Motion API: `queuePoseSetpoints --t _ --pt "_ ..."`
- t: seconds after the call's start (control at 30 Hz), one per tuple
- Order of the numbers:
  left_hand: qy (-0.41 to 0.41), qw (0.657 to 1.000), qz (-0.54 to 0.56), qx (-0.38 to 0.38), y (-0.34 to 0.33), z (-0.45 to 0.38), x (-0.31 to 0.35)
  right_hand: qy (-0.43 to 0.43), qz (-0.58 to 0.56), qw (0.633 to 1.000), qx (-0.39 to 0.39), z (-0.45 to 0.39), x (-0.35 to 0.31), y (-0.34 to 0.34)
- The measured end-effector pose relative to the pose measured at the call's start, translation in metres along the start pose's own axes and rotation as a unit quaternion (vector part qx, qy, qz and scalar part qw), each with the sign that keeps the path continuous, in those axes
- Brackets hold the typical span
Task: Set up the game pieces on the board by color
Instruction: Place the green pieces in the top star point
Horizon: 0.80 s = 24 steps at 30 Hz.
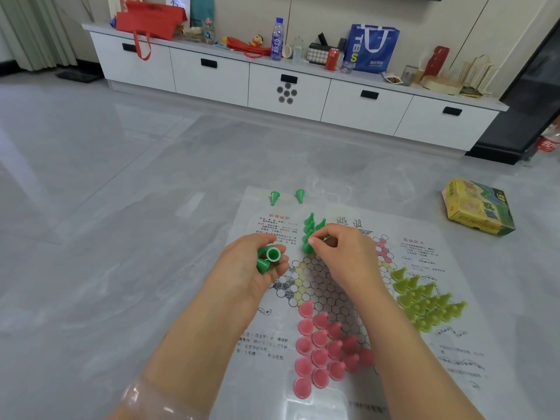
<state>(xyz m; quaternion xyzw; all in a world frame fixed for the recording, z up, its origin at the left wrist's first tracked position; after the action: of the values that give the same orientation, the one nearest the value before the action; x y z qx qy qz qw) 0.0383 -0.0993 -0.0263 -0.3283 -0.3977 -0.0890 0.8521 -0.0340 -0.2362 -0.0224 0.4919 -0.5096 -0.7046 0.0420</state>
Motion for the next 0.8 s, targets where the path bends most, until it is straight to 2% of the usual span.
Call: queuePoseSetpoints --t 0.2,0.37,0.6,0.8 --pt "-0.009 1.000 0.013 0.007 0.003 -0.001 0.000 0.003 -0.025 1.000 0.001 0.002 -0.004 0.003" --pt "-0.033 0.999 -0.021 -0.009 0.002 -0.002 0.001 0.029 -0.095 0.994 0.051 0.011 -0.024 0.028" --pt "-0.088 0.984 -0.156 -0.016 -0.003 0.002 0.000 0.064 -0.149 0.978 -0.128 0.029 -0.048 0.003" --pt "-0.105 0.977 -0.186 -0.020 -0.004 0.003 -0.001 0.075 -0.191 0.966 -0.158 0.034 -0.049 -0.011"
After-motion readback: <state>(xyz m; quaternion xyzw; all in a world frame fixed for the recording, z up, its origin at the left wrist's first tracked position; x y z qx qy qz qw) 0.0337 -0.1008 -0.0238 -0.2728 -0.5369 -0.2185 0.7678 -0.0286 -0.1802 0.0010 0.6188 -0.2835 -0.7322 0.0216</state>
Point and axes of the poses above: each hand's wrist, its own z-axis away from the middle knuckle, its own y-axis out of the back of the hand, x = y × z, the point moved 5 cm from there along -z, towards the middle knuckle, and after that the axes turned 8 degrees about -x, right-handed, at the moved point
